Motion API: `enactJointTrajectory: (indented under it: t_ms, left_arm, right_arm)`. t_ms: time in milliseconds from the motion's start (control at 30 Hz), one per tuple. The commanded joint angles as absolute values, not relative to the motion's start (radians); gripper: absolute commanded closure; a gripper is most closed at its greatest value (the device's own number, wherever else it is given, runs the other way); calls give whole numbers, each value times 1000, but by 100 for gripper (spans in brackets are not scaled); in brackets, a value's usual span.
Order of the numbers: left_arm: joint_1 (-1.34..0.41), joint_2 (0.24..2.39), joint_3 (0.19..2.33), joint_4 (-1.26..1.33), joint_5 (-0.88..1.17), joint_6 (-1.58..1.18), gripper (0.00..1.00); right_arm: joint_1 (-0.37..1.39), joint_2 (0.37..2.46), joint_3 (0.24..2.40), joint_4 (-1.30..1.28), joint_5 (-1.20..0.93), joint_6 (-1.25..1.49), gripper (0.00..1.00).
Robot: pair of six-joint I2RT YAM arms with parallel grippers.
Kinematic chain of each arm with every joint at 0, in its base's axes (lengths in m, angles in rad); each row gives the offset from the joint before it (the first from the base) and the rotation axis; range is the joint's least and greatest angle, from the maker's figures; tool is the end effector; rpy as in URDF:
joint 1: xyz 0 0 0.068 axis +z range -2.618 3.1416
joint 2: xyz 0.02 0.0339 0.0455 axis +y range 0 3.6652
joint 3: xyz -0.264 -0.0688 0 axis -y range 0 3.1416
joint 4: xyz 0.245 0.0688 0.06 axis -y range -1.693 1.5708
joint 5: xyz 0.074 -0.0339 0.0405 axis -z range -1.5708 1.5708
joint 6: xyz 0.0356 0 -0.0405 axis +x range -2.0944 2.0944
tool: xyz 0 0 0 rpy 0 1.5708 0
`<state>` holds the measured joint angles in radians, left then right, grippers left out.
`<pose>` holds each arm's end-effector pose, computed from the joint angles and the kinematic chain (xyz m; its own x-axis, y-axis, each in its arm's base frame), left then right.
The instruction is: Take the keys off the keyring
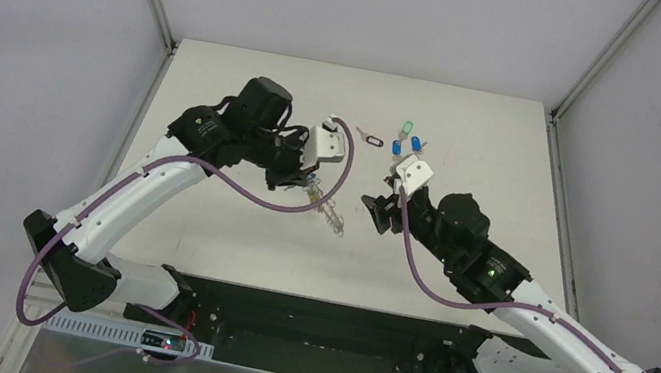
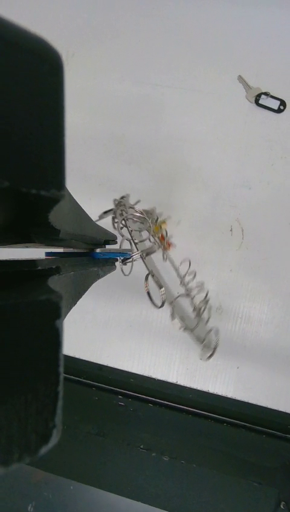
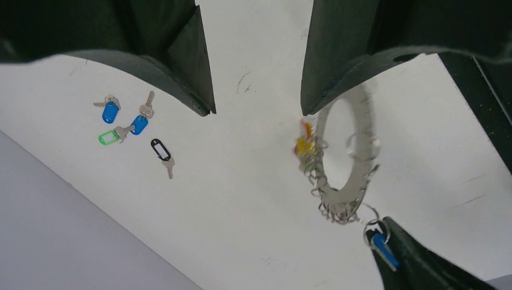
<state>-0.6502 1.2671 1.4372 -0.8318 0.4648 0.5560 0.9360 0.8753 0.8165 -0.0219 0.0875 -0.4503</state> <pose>0.1940 -0.1676 0.4010 0.0188 0.5785 -0.8155 0.9568 0.2262 0.1825 0.1259 0.1657 0.3529 0.2836 -0.3461 -0.8943 -0.6965 0.5668 -0.4402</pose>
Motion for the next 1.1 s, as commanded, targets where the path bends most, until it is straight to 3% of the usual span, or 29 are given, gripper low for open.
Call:
enactJointTrajectory:
  t_ms: [0, 233, 533, 1067]
  left_arm:
    - [-684, 1298, 1496, -857, 514, 699, 100]
    - [-762, 1296, 1395, -801, 494, 948, 100]
    - [-764, 1175, 1149, -397, 395, 804, 100]
    - [-762, 1191, 1107, -309, 343, 684, 100]
  right_arm:
    - [887, 880, 843, 68, 113, -361, 39]
    - [794, 919, 850, 84, -145, -333, 45]
    - [791, 885, 743, 195, -339, -319, 51]
    - [792, 969, 681, 328, -423, -277, 59]
